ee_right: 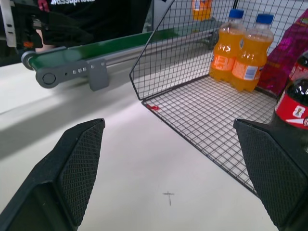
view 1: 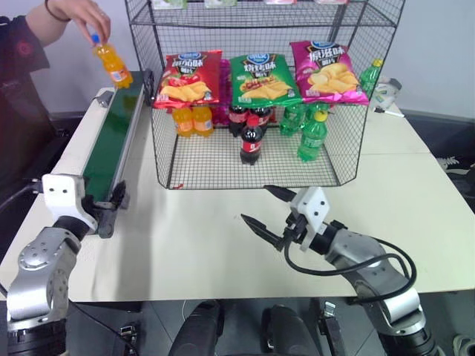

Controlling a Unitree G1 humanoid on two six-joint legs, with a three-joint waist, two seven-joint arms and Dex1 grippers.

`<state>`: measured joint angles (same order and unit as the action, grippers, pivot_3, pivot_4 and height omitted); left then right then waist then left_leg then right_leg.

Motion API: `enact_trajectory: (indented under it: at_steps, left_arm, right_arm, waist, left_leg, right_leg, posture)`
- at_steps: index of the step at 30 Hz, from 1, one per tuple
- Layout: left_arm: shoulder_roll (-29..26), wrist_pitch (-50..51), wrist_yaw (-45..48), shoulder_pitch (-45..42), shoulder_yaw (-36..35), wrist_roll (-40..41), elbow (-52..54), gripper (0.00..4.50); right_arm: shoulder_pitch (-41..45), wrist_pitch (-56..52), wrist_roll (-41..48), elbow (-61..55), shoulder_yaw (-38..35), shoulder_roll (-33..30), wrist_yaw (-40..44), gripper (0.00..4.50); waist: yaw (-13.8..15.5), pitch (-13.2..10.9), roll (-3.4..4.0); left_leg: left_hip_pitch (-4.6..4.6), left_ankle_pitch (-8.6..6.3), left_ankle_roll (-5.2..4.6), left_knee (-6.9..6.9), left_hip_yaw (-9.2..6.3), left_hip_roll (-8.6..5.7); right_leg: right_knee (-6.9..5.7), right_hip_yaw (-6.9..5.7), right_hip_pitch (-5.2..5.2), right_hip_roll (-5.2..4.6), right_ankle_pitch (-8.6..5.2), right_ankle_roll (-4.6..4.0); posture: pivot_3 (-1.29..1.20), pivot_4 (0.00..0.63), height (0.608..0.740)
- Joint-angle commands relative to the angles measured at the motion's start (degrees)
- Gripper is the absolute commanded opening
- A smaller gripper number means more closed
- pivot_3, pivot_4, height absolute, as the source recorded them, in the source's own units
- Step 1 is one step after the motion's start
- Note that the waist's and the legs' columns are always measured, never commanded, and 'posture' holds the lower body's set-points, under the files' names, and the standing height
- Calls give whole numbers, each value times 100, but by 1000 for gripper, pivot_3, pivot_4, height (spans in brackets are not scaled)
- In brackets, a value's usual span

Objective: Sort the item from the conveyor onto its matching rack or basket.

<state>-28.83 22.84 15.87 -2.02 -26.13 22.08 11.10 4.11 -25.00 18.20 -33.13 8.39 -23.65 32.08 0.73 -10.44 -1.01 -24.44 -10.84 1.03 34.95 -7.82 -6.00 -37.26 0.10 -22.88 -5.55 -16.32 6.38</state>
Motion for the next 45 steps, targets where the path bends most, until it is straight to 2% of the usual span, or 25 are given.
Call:
enact_trajectory:
  at_steps: [1, 10, 24, 34, 45]
  left_arm:
    - [9, -237, -212, -90, -245, -107, -2, 4459]
    - [67, -357, -623, -182, -409, -200, -200, 4459]
    - [249, -917, -784, -314, -345, -395, -620, 4459]
    - [189, -1350, -771, -325, -237, -746, -884, 4459]
    - [276, -1663, -766, -423, -217, -773, -1100, 4459]
  right_arm:
    - [84, 85, 108, -65, -139, -17, 58, 4500]
    - [174, 277, 19, 145, -30, 63, 123, 4500]
    - [496, 648, -58, 662, 52, 103, 297, 4500]
    - [523, 606, -102, 568, 98, 180, 247, 4500]
    - [596, 438, -164, 423, 215, 169, 126, 4500]
  waist:
    - [0, 0, 0]
    - [-2, 0, 0]
    - [-3, 0, 0]
    - [0, 0, -1]
    - [-4, 0, -1]
  left_leg:
    - [0, 0, 0, 0, 0, 0]
    - [0, 0, 0, 0, 0, 0]
    - [0, 0, 0, 1, 0, -1]
    - [0, 0, 0, 1, 0, -1]
    - [0, 0, 0, 0, 0, -1]
  right_leg:
    - [0, 0, 0, 0, 0, 0]
    - [0, 0, 0, 0, 1, 2]
    - [0, -1, 0, 0, 5, 8]
    - [0, -1, 1, 0, 8, 14]
    - [-1, -1, -1, 0, 9, 16]
  posture:
    - [0, 150, 740]
    - [0, 150, 740]
    - [0, 150, 740]
    - [0, 150, 740]
    - [0, 150, 740]
